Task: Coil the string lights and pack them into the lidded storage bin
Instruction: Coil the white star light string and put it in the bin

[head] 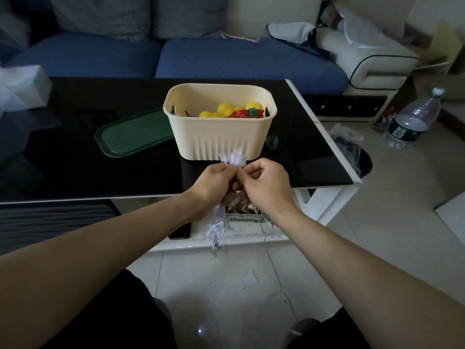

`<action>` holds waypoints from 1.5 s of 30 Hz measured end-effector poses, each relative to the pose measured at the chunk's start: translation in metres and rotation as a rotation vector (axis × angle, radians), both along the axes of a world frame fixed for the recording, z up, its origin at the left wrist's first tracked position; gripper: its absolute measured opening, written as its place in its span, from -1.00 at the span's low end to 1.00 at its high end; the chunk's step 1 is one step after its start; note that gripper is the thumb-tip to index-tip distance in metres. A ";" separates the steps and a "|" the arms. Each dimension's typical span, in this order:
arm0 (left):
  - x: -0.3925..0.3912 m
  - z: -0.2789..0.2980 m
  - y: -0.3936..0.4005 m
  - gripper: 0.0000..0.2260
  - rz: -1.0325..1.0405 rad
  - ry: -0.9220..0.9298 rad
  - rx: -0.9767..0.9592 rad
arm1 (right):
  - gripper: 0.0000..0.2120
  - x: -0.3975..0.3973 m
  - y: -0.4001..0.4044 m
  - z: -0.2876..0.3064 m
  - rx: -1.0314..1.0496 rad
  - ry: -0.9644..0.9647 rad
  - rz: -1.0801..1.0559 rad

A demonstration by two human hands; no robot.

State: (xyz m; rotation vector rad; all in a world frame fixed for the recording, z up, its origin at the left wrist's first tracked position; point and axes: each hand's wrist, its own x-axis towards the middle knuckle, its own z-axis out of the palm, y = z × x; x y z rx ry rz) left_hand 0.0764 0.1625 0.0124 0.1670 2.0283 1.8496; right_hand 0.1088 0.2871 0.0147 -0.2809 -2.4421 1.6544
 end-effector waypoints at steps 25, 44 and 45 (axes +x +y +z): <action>-0.003 0.014 -0.003 -0.68 0.305 -0.131 0.369 | -0.88 0.000 0.030 -0.007 0.213 -0.567 0.468; -0.014 0.019 -0.018 -0.70 0.613 0.015 0.259 | -0.79 0.000 0.092 -0.011 -0.045 -0.799 0.397; -0.015 0.019 -0.019 -0.70 0.615 0.011 0.272 | -0.78 0.000 0.097 -0.013 -0.020 -0.816 0.393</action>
